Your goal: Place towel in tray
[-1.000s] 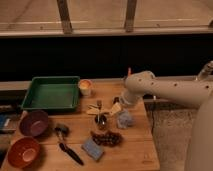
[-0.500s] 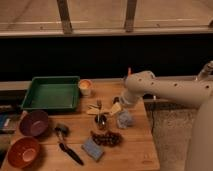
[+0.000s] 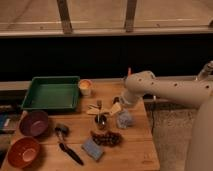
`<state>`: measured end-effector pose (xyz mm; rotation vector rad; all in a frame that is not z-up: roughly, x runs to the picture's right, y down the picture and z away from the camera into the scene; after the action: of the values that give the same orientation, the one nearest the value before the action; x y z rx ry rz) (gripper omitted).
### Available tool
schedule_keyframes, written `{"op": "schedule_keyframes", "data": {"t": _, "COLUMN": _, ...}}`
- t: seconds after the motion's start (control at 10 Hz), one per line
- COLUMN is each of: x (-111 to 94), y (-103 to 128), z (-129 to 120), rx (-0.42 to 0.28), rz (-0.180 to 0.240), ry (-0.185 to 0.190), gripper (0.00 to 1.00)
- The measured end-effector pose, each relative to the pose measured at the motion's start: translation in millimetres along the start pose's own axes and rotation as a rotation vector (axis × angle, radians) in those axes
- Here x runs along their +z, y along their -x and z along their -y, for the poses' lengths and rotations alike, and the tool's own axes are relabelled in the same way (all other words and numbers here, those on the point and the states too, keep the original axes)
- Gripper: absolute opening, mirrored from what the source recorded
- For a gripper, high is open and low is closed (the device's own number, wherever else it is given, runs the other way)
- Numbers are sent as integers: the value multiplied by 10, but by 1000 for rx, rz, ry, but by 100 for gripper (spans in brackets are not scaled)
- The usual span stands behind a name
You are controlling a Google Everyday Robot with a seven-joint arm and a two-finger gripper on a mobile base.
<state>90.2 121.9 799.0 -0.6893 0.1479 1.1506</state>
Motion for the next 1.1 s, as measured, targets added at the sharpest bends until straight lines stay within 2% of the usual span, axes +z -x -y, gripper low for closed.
{"op": "schedule_keyframes", "data": {"t": 0.4, "x": 1, "y": -2, "z": -1, "rx": -5, "rz": -2, "ry": -4, "gripper": 80}}
{"op": "schedule_keyframes", "data": {"t": 0.5, "x": 13, "y": -2, "z": 3, "rx": -16, "rz": -17, "ry": -21, "gripper": 80}}
{"op": "schedule_keyframes", "data": {"t": 0.6, "x": 80, "y": 3, "z": -37, "rx": -25, "rz": -50, "ry": -30, "gripper": 80}}
{"op": "schedule_keyframes", "data": {"t": 0.7, "x": 161, "y": -15, "z": -40, "rx": -22, "rz": -65, "ry": -29, "gripper": 80}}
{"op": "schedule_keyframes", "data": {"t": 0.9, "x": 382, "y": -190, "z": 89, "rx": 5, "rz": -107, "ry": -33, "gripper": 80}}
{"op": "schedule_keyframes", "data": {"t": 1.1, "x": 579, "y": -296, "z": 128, "rx": 21, "rz": -130, "ry": -25, "gripper": 80}}
